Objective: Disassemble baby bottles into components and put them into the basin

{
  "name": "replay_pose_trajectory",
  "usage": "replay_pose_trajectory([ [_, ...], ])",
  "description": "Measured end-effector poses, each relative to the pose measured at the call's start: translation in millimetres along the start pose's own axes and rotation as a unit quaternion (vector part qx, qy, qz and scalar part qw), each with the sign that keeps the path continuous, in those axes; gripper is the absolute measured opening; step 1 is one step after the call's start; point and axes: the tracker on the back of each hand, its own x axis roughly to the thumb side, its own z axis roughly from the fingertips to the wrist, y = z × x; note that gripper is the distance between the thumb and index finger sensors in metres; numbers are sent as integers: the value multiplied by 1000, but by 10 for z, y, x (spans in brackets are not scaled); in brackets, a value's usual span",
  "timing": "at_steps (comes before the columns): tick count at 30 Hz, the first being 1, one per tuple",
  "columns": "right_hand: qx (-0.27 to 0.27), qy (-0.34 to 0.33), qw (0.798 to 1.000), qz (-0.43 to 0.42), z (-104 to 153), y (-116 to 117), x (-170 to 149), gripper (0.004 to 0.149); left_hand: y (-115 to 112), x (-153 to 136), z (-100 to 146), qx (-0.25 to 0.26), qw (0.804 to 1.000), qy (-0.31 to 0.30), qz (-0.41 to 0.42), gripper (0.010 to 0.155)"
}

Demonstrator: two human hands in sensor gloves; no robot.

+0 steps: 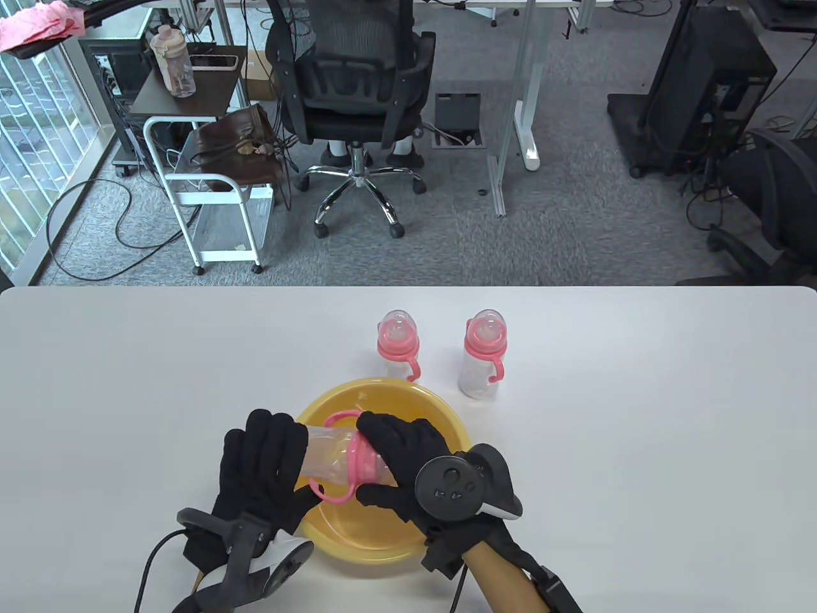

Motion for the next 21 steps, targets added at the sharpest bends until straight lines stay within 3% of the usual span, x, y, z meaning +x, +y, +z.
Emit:
replay_pose_trajectory([
  [5,9,-41,999,32,-13,43,101,87,-14,22,-3,-8,1000,-7,0,103],
  [7,7,-45,999,16,-10,47,95,87,-32,-2,27,29,999,7,18,100],
  [11,10,-51,998,19,-12,71,107,87,-8,-11,21,44,999,10,-12,99],
  [21,-3,-60,996,63,3,128,137,84,-12,-62,-1,17,999,24,26,100],
])
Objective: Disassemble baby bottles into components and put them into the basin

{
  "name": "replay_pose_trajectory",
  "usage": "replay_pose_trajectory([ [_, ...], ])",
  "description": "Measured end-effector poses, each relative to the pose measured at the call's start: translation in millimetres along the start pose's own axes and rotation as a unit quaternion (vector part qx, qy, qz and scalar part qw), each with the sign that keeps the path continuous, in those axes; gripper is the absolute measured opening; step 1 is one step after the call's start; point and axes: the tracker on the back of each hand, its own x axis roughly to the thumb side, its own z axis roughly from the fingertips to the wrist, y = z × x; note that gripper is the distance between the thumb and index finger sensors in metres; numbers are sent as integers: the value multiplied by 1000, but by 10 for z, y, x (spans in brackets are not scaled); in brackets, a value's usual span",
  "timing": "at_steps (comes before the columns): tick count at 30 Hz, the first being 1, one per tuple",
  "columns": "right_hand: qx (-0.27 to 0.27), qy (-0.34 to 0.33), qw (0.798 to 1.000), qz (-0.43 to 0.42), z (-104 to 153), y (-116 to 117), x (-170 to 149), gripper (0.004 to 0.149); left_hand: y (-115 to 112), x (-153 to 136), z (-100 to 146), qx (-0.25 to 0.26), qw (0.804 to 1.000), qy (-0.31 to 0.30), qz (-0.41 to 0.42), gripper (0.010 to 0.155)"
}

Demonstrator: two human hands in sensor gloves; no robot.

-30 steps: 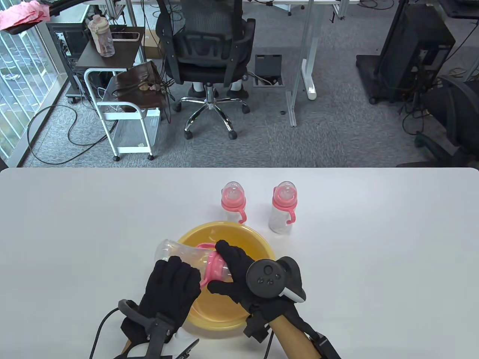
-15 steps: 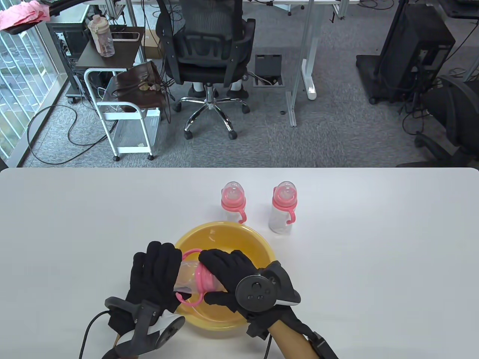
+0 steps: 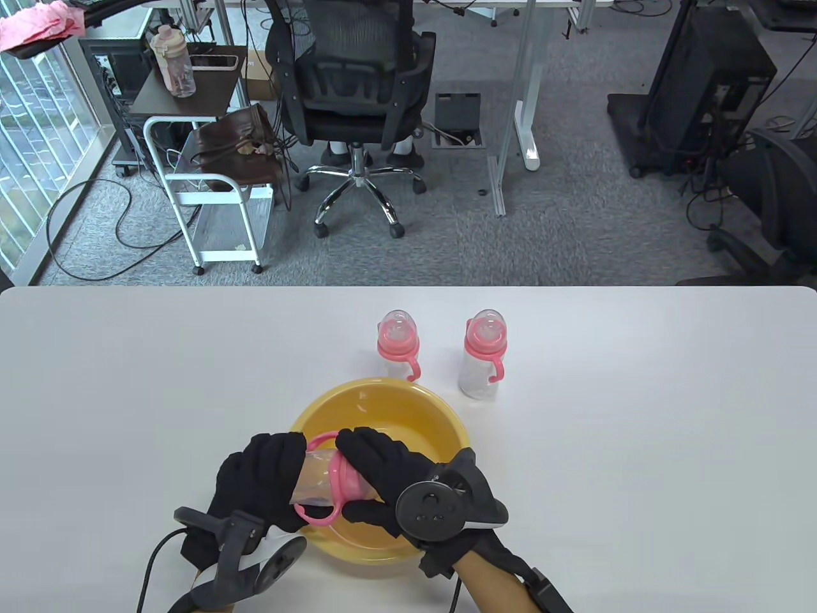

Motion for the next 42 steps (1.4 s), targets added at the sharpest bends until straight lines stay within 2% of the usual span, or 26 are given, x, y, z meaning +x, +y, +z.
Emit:
replay_pose_trajectory([
  [18,-22,13,1000,-8,12,27,-16,83,46,15,-64,-48,999,9,-12,100],
  [20,-41,33,999,-7,16,8,-39,78,46,11,-72,-58,998,27,-8,98],
  [21,-100,48,994,-11,41,-33,-79,78,57,-14,-68,-67,995,68,2,99],
  [22,-86,42,995,-36,1,-53,-69,78,38,-16,-82,-63,995,72,39,99],
  [23,-79,56,995,-37,13,-71,-57,80,27,-19,-85,-58,995,71,37,98],
  [25,-87,39,995,-12,11,-95,-18,80,11,-41,-74,-58,997,56,3,98],
  [32,-96,49,994,-15,25,-136,-48,79,-39,-160,-14,-39,996,79,6,98],
  [35,-81,79,993,-17,31,-197,-87,77,-134,-290,42,-34,994,100,3,98],
  [38,-21,116,992,-32,19,-193,-162,76,-195,-412,83,-30,991,127,15,99],
  [42,24,169,985,-23,18,-105,-277,83,-242,-487,98,-36,989,143,14,98],
])
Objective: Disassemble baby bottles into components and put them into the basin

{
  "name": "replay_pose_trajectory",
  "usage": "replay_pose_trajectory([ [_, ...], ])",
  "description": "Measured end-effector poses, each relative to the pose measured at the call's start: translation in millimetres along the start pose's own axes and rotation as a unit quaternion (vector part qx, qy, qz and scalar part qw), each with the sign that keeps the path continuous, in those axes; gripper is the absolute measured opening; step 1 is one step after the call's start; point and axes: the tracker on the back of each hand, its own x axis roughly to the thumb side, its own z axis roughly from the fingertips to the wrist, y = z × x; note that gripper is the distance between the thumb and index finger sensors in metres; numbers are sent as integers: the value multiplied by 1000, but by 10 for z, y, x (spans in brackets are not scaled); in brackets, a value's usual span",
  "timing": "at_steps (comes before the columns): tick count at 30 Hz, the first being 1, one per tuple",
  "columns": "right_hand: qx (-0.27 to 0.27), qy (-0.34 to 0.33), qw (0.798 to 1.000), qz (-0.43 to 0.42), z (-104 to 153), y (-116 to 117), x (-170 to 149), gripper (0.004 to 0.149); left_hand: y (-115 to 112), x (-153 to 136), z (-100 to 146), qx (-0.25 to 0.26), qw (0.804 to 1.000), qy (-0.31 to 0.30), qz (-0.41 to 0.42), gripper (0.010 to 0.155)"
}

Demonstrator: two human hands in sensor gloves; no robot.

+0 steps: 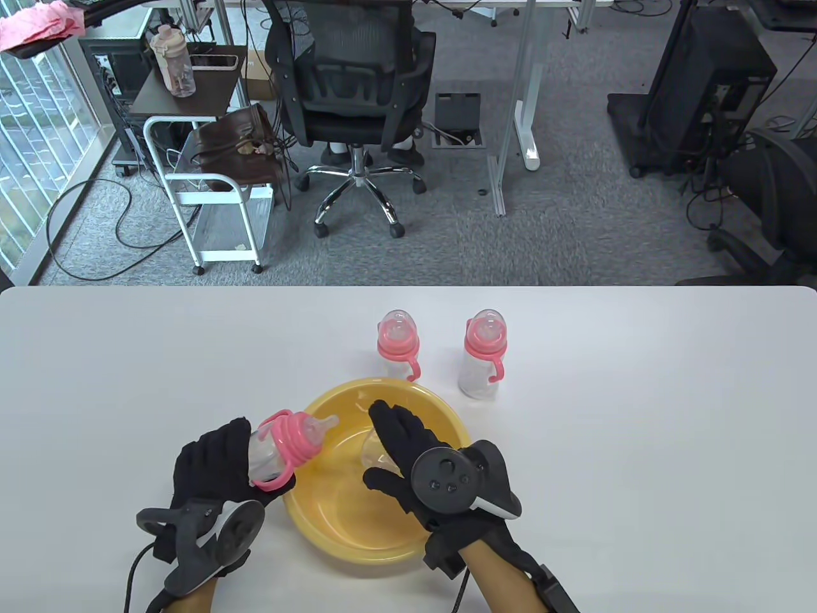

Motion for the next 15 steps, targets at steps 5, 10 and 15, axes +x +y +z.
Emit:
replay_pose_trajectory([
  [5,139,84,986,35,-175,184,-132,80,-53,-38,-11,-5,1000,6,5,98],
  [10,220,135,958,128,-445,292,-181,77,-54,-36,-16,-11,1000,10,7,98],
  [15,327,221,918,52,-656,442,-259,74,-49,-43,-19,-13,1000,15,9,98],
])
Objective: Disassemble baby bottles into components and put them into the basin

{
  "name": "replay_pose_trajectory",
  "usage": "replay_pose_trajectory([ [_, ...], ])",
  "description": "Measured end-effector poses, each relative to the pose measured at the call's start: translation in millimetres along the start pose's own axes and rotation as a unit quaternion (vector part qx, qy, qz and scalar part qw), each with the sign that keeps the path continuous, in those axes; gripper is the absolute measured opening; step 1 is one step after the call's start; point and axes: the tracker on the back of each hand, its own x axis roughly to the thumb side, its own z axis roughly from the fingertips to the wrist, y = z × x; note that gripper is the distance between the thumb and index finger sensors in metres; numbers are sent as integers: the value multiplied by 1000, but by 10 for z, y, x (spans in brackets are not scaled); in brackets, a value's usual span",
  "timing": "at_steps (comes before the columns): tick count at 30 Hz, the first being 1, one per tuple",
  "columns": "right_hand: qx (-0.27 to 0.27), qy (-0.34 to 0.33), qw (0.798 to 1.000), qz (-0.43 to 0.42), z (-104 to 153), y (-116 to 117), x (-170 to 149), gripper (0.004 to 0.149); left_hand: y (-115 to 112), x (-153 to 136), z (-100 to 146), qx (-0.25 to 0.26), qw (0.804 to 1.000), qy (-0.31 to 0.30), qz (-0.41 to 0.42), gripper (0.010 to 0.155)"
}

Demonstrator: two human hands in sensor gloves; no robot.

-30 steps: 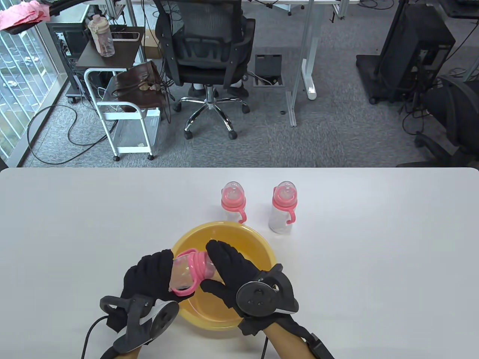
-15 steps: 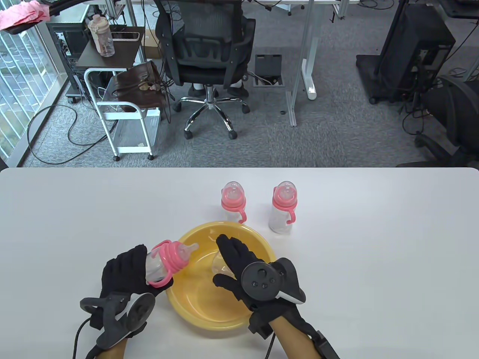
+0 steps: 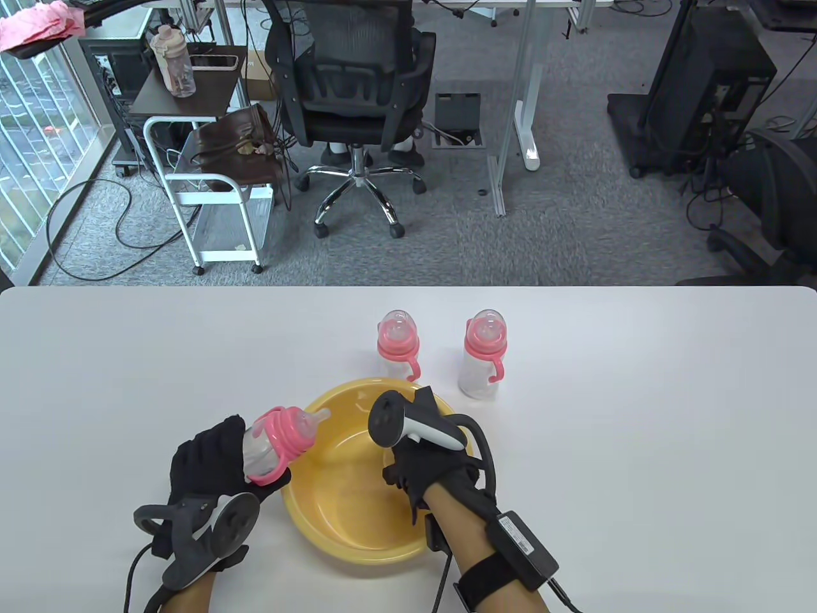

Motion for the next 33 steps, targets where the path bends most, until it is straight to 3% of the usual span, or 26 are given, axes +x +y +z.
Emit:
replay_pose_trajectory([
  [8,38,100,989,101,-262,81,77,74,1,-9,-7,-2,1000,6,1,98],
  [23,66,115,985,115,-393,236,50,69,-10,0,-24,-6,1000,3,-4,98],
  [29,60,114,985,119,-370,224,51,69,9,13,-29,-1,1000,0,-3,98],
  [33,25,92,990,108,-237,99,65,71,-6,20,-28,-5,1000,-2,-3,98],
])
